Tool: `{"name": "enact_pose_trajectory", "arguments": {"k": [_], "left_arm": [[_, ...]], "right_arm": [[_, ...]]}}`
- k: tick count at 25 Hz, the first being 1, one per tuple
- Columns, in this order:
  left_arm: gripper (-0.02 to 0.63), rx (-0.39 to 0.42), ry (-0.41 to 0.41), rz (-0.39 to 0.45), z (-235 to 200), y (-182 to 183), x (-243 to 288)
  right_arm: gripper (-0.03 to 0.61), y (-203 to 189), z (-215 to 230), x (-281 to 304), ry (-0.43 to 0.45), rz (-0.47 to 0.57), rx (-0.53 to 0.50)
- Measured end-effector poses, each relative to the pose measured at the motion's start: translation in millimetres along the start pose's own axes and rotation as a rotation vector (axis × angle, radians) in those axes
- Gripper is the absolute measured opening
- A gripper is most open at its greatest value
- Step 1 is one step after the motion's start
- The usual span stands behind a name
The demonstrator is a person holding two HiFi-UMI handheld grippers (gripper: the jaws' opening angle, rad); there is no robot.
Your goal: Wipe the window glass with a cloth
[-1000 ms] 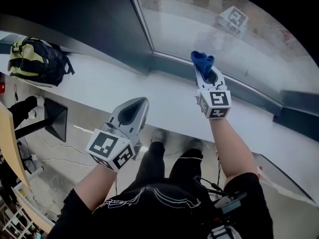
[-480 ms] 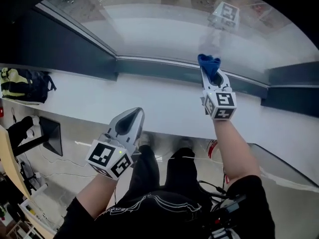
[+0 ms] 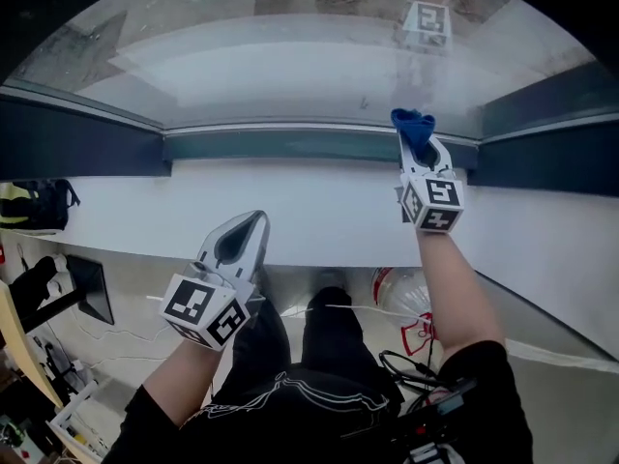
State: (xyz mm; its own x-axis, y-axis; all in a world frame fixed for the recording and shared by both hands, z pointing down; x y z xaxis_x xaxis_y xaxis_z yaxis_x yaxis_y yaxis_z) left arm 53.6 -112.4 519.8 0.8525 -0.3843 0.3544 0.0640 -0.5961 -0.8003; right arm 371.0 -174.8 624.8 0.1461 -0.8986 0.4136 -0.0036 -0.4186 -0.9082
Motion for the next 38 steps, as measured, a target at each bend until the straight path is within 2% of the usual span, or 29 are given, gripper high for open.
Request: {"name": "enact_pose_trajectory", "arguments": {"k": [6,11,16,20,23,26,28,33,36,38], "left_arm": [[0.005,0.031,-0.049,-0.006,42.8,6.0,49.9],[0.005,0.057,-0.064,-0.026,62.3,6.7,70.0],[0.005,0.103,-0.085,-0.028,78.0,11.7,79.0],[0.005,0.111,-0.124,-0.036,87.3,16.8,81.3],[0.005,0.138,-0.192,-0.052,99.8,21.7,80.9],[0.005,0.102,-0.225,-0.042,106.9,32.8,64.3],[0.005,0.090,-0.234,-0.027,111.5,49.6,46.6],[0.005,0.120,-0.264,0.034,130.3,117.0,-18.6],[0.005,0.152,-0.285,0.089,143.8,165.6,-71.1],[0.005,0.192,-0.325,0.118,161.0,195.9,-107.5]], "right_arm": [[0.092,-12.0,104.6,-15.8,-0.138,-0.008,0.064],[0.092,-21.7,169.6,-25.3,-0.258,-0.008,0.103],[0.092,-30.8,204.7,-30.5,-0.340,-0.027,0.150],[0.092,-34.0,203.2,-33.2,-0.337,-0.056,0.108],[0.092,-23.6,187.8,-43.8,-0.291,-0.052,0.107],[0.092,-1.8,160.0,-71.4,-0.217,-0.047,0.159],[0.092,27.5,132.4,-97.7,-0.145,-0.020,0.181],[0.092,135.8,33.0,-190.0,0.100,0.107,0.145],[0.094,209.8,-33.3,-249.7,0.290,0.157,0.165],[0.093,259.5,-72.4,-292.2,0.414,0.204,0.134]]}}
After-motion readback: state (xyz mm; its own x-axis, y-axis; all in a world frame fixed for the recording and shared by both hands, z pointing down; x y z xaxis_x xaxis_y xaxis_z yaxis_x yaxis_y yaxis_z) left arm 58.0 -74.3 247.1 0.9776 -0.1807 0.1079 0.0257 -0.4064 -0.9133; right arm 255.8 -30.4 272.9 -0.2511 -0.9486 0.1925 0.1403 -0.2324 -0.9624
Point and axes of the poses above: the fingertips, and each gripper's own axes: x forward along the fingers, z to its right, y out of its top, the point moved 4 cm from there along -x, backward along the fingers, and after that the axes turned 12 degrees about -y, right-handed, at the moved point
